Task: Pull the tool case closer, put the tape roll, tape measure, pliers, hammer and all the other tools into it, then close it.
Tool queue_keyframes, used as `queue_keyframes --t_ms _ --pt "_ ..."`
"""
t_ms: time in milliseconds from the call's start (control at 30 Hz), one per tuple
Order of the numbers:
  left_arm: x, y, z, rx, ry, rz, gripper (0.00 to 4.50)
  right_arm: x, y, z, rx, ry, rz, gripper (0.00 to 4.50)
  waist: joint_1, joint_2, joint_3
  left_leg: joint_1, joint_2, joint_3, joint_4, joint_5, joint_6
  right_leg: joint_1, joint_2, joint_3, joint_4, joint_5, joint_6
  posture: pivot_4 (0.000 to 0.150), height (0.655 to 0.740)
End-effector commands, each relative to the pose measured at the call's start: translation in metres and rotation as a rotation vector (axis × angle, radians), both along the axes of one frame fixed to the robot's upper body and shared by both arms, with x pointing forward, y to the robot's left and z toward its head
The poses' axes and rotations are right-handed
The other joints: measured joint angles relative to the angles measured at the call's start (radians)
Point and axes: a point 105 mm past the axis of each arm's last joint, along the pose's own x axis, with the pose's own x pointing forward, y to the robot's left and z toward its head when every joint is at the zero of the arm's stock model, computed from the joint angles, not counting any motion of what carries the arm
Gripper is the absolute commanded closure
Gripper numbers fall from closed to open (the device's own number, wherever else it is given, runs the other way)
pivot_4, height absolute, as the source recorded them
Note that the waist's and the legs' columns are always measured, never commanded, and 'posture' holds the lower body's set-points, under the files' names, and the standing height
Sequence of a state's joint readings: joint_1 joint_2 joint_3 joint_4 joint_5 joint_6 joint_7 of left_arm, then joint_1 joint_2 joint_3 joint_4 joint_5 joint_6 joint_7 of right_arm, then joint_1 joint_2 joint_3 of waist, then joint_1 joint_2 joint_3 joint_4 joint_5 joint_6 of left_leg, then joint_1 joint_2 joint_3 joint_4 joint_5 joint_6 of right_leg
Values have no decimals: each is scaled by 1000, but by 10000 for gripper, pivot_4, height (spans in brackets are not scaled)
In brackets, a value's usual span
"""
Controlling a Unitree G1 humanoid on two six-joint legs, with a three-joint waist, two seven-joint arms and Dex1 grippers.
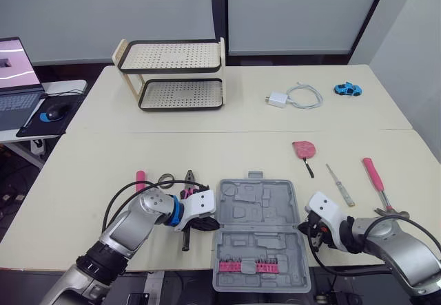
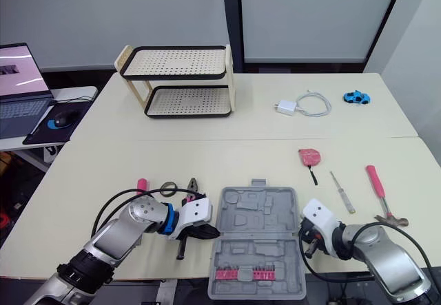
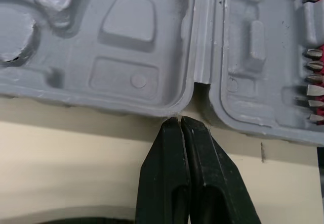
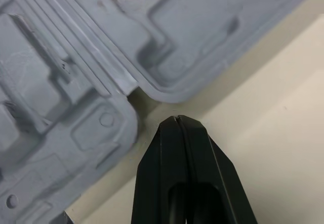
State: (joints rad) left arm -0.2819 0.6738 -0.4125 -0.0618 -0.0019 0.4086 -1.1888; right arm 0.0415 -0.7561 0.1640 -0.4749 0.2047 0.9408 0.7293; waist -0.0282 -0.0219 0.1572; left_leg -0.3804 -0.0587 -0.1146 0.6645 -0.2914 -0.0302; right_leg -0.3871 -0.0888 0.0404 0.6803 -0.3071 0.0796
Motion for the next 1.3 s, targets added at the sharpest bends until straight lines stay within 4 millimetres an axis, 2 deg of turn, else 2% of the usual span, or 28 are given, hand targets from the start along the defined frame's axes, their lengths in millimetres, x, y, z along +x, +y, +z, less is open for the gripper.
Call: queue_keyframes --t_ms 33,167,367,533,633,700,833,1000,1100,1200,1233,1300 --pt "6 6 10 -16 -32 13 44540 5 -14 6 -28 -33 -37 45000 0 0 0 0 0 0 0 0 0 0 0 0 0 0 0 1500 7400" --pt "9 15 22 -39 -56 40 44540 7 -25 12 -58 -70 -55 45000 0 0 0 0 0 0 0 0 0 0 0 0 0 0 0 1500 7400" --pt "7 41 62 -174 -86 141 44540 4 -45 41 -93 -245 -23 45000 0 0 0 0 0 0 0 0 0 0 0 0 0 0 0 1500 7400" --pt "17 90 84 -239 -166 408 44540 -5 -54 74 -56 -423 1 45000 -1 1 1 0 1 0 -1 0 0 0 1 0 0 0 0 1500 7400" --pt "22 134 90 -258 -266 617 44540 -15 -67 89 -50 -466 -16 45000 0 1 1 1 1 0 -1 0 0 1 1 0 0 0 0 1500 7400" --pt "22 165 92 -269 -311 772 44540 -20 -81 96 -57 -481 -54 45000 0 1 1 1 2 1 -1 0 0 1 1 0 0 0 0 1500 7400" --pt "15 215 89 -282 -370 1024 44540 -26 -107 108 -76 -503 -121 45000 2 0 1 2 1 1 -1 0 0 2 0 0 -1 0 0 1500 7400" --pt "-8 260 69 -244 -376 1257 44540 -35 -135 108 -121 -491 -179 45000 2 0 0 3 1 2 -2 0 0 2 0 1 -1 0 0 1500 7400" --pt "-23 274 55 -217 -371 1337 44540 -40 -149 102 -133 -483 -228 45000 2 0 0 3 1 2 -2 0 1 2 0 1 -1 0 0 1500 7400" --pt "-31 275 46 -219 -358 1373 44540 -45 -158 95 -132 -461 -261 45000 2 0 0 3 1 2 -2 0 1 2 -1 1 -1 0 0 1500 7400" --pt "-32 273 44 -228 -349 1377 42847 -46 -160 93 -127 -457 -268 45000 2 0 0 3 1 2 -2 0 1 2 -1 1 -1 0 0 1500 7400" --pt "-34 267 41 -272 -327 1387 38596 -47 -159 92 -99 -449 -270 40998 3 0 0 3 1 2 -2 0 1 3 -2 1 -1 0 0 1500 7400"
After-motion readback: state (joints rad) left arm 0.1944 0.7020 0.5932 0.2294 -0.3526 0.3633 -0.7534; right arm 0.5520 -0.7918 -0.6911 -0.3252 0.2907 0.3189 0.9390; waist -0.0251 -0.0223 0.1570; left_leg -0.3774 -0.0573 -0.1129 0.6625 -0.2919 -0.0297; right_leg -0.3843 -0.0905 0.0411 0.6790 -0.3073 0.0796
